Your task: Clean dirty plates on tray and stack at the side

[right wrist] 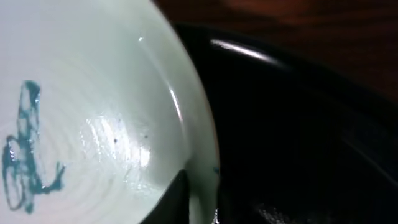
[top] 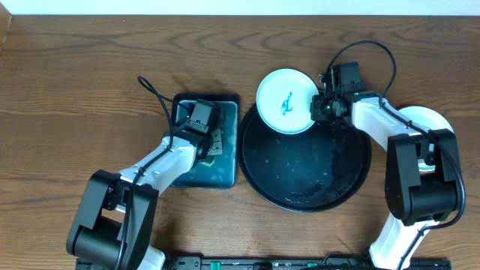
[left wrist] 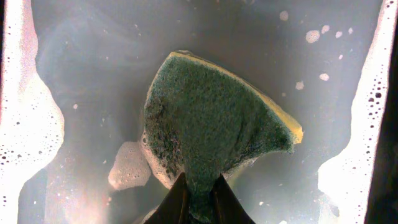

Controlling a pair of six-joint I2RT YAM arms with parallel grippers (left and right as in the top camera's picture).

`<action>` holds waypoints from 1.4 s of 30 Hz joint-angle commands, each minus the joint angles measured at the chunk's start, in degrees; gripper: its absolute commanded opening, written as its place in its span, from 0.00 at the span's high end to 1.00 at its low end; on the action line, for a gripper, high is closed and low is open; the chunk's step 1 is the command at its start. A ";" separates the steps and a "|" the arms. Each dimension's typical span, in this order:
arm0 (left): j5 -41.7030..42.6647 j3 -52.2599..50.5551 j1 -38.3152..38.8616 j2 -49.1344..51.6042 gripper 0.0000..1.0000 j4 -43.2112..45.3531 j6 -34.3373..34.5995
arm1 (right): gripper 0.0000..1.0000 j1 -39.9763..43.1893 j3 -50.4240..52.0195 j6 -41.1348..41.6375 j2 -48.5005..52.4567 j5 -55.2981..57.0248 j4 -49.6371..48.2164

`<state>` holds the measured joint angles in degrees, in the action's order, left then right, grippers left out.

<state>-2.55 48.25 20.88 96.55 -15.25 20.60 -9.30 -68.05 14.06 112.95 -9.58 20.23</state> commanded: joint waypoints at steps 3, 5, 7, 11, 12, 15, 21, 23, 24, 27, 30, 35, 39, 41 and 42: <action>0.59 -1.16 0.02 3.02 0.92 -1.14 -0.11 | 0.94 -0.39 -0.63 0.35 -0.07 1.22 3.52; 0.59 -1.16 0.02 3.02 0.93 -1.18 -0.11 | 0.99 -0.26 -0.63 -0.02 -1.57 1.20 6.29; 0.59 -1.16 0.02 3.02 0.92 -1.14 -0.11 | 0.99 -0.11 -0.63 0.00 -3.56 1.20 9.38; 0.59 -1.16 0.02 3.02 0.92 -1.16 -0.11 | 0.99 -0.44 -0.63 -0.02 -8.85 1.16 16.76; 0.61 -1.16 0.02 3.02 0.93 -1.16 -0.11 | 0.99 -0.61 -0.63 -0.09 -9.92 1.20 18.82; 0.59 -1.16 0.02 3.02 0.92 -1.16 -0.11 | 0.99 -1.29 -0.61 -0.42 -11.50 1.18 24.92; 0.61 -1.16 0.02 3.02 0.93 -1.36 -0.11 | 0.99 -2.82 3.93 -0.42 -10.91 1.22 27.61; 0.61 -1.16 0.02 3.02 0.93 -1.49 -0.11 | 0.99 -2.95 6.49 -0.37 -10.91 1.20 25.59; 0.59 -1.16 0.02 3.02 0.93 -1.60 -0.11 | 0.99 -2.99 8.02 -0.37 -10.91 1.20 23.98; 0.59 -1.16 0.02 3.02 0.93 -1.62 -0.11 | 0.99 -3.02 11.47 -0.33 -10.91 1.20 19.61; 0.59 -1.16 0.02 3.02 0.93 -1.60 -0.11 | 0.97 -3.02 14.12 0.72 -10.91 1.18 15.65; 0.61 -1.16 0.02 3.02 0.93 -1.62 -0.11 | 0.89 -3.04 16.24 0.70 -10.91 1.20 11.61; 0.61 -1.16 0.02 3.02 0.93 -1.62 -0.11 | 0.89 -3.02 16.48 0.70 -10.91 1.20 9.25; 0.59 -1.16 0.02 3.02 0.93 -1.62 -0.11 | 0.91 -3.02 16.48 0.72 -10.91 1.20 8.87; 0.61 -1.16 0.02 3.02 0.93 -1.62 -0.11 | 0.93 -3.02 16.48 0.70 -10.91 1.20 8.87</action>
<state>-2.55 48.36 20.88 96.60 -15.51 20.60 -11.53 -53.23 14.66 99.79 -8.62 29.91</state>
